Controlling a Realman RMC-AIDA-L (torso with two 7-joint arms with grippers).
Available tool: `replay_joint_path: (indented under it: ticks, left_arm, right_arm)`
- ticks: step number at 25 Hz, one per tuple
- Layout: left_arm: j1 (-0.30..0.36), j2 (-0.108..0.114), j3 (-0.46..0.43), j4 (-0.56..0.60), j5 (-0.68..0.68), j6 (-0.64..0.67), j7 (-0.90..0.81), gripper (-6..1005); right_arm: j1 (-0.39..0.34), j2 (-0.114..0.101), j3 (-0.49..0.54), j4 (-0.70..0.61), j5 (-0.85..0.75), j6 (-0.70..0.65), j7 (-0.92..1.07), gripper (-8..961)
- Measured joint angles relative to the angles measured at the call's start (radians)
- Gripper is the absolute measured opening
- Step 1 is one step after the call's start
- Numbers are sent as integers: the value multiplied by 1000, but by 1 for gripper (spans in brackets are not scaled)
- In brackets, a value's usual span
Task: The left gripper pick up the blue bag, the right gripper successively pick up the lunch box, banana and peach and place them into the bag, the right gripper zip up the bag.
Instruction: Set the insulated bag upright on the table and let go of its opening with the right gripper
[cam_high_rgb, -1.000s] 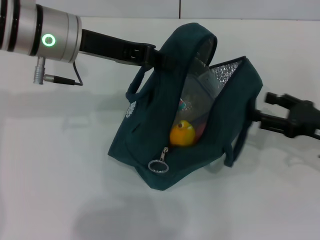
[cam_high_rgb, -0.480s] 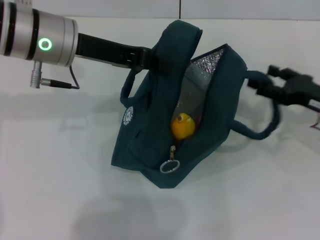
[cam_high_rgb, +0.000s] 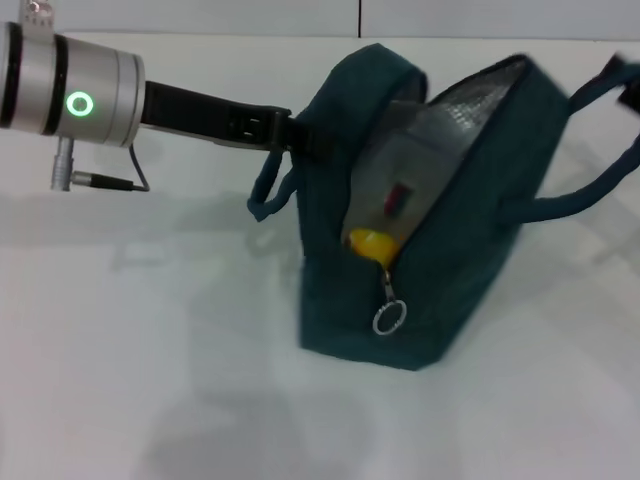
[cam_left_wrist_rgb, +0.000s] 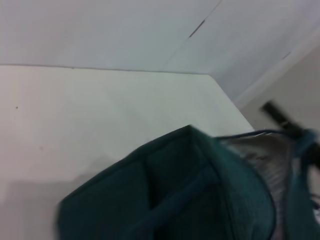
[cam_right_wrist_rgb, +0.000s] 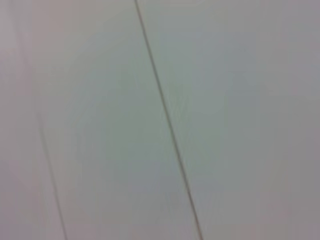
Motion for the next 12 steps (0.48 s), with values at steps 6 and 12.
replay_joint_path:
  ticks: [6,12]
  left_arm:
    - [50,-5,23,-10,-73,7,4,33]
    - [85,1,27,-86,-268,78,52,33]
  right_arm:
    - [-17,-6,-57,-176,-31,-53,117,871]
    - [-18,-4,-62,-303,-64,-57,209,871]
